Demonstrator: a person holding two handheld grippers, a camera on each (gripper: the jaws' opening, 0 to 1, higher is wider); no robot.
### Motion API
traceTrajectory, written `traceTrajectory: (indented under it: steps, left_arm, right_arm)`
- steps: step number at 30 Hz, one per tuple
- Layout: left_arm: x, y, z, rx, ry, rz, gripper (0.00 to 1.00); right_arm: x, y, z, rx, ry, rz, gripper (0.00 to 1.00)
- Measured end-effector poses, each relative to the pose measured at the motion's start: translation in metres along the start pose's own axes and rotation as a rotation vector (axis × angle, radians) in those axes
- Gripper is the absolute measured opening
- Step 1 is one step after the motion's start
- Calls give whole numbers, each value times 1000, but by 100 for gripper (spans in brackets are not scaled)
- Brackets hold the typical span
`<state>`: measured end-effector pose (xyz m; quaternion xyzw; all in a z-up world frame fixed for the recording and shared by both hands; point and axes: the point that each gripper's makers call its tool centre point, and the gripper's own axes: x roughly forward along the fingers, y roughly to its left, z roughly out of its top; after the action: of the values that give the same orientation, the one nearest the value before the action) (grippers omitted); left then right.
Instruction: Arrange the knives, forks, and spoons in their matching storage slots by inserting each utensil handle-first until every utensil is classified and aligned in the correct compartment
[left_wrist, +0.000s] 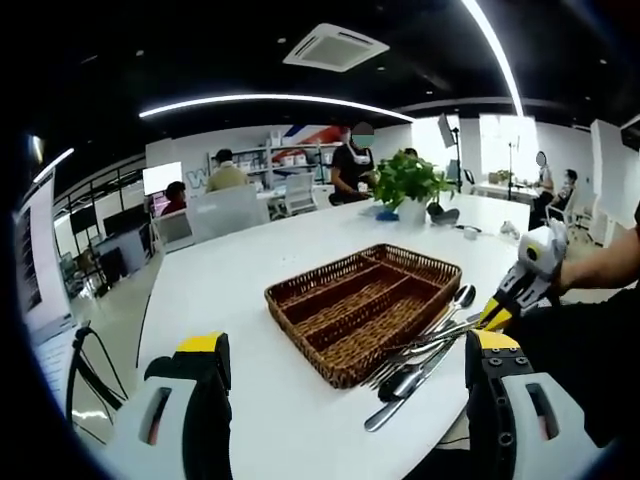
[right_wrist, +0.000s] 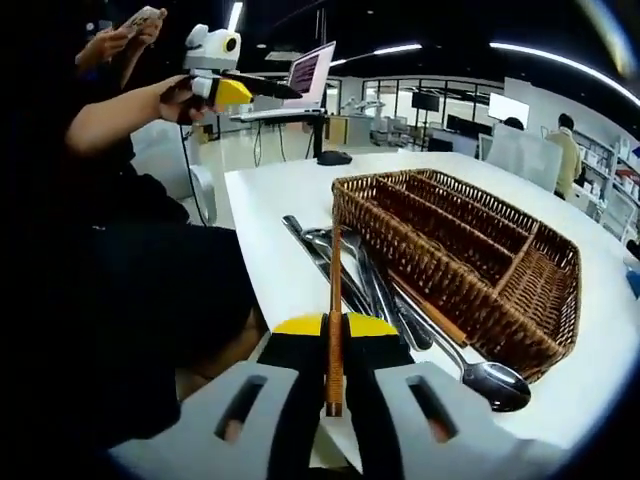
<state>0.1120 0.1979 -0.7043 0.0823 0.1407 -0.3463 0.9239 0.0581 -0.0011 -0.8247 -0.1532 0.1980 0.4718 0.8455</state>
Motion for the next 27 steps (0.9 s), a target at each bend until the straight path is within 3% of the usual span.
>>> traceTrajectory:
  steps: [4,6,17,27]
  left_arm:
    - [0,0,1,-3,-6,1,100]
    - [-1,1,2,-1,-8,1,100]
    - [-2,0,5,3,-19,6,100]
    - [-1,1,4,15,-15,6,100]
  right_arm:
    - [-6,-11,12,42,-8,-43,3]
    - [-12,-18,25,104,-34,-80,3]
    - [-48,-56,73,154,-80,-247,3]
    - [-74,-98,73,290,-84,-438,3]
